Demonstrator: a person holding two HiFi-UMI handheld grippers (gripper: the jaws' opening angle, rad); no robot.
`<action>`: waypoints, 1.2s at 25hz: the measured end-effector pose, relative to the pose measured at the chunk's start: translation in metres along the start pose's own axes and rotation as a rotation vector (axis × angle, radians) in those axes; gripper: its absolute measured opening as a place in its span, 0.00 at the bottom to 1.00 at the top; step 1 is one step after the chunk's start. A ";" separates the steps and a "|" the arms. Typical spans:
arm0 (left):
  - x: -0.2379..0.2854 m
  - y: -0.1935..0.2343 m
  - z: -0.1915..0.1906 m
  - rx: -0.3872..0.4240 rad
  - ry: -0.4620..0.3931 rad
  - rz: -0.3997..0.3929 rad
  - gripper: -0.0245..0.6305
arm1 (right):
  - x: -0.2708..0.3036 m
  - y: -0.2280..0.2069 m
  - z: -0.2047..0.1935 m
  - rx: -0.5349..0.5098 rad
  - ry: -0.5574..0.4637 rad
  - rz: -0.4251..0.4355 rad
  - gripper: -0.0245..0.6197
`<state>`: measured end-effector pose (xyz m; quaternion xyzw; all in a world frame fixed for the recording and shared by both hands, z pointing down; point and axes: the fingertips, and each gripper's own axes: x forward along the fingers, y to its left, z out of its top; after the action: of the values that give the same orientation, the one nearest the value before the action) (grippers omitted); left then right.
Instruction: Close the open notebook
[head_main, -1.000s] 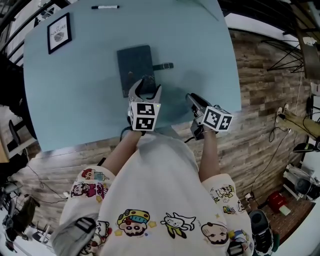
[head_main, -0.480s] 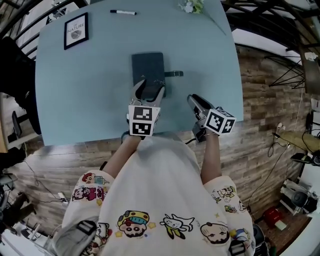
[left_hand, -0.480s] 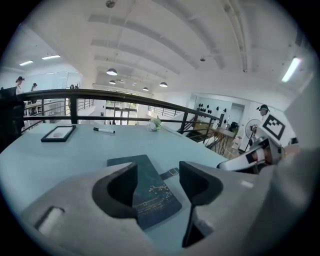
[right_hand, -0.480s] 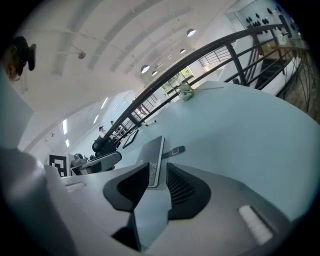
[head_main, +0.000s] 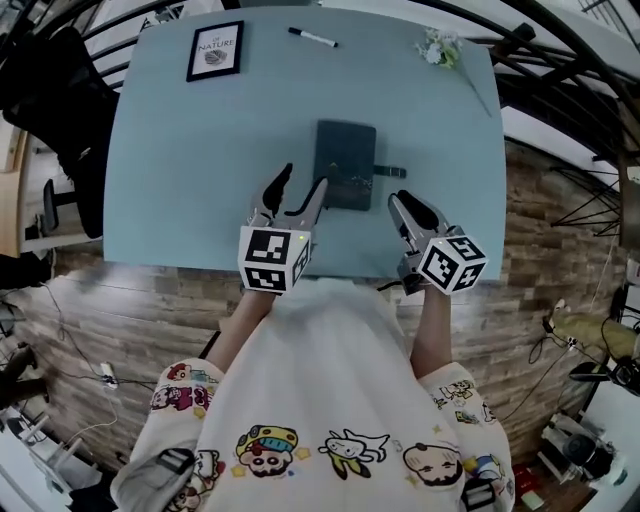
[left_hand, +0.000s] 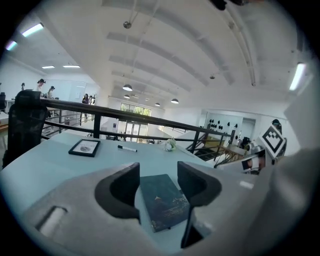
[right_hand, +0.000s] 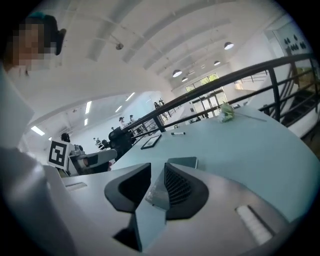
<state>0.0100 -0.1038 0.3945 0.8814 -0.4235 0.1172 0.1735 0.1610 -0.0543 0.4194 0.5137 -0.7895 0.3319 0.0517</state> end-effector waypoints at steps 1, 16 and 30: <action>-0.007 0.007 0.005 -0.009 -0.013 0.010 0.40 | 0.004 0.008 0.007 -0.034 -0.008 0.010 0.19; -0.065 0.054 0.038 -0.104 -0.125 -0.038 0.21 | 0.015 0.071 0.060 -0.358 -0.144 -0.034 0.11; -0.060 0.046 0.050 -0.059 -0.150 -0.059 0.04 | 0.005 0.063 0.068 -0.370 -0.200 -0.087 0.05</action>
<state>-0.0598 -0.1085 0.3377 0.8942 -0.4125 0.0333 0.1706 0.1234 -0.0815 0.3389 0.5595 -0.8152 0.1260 0.0807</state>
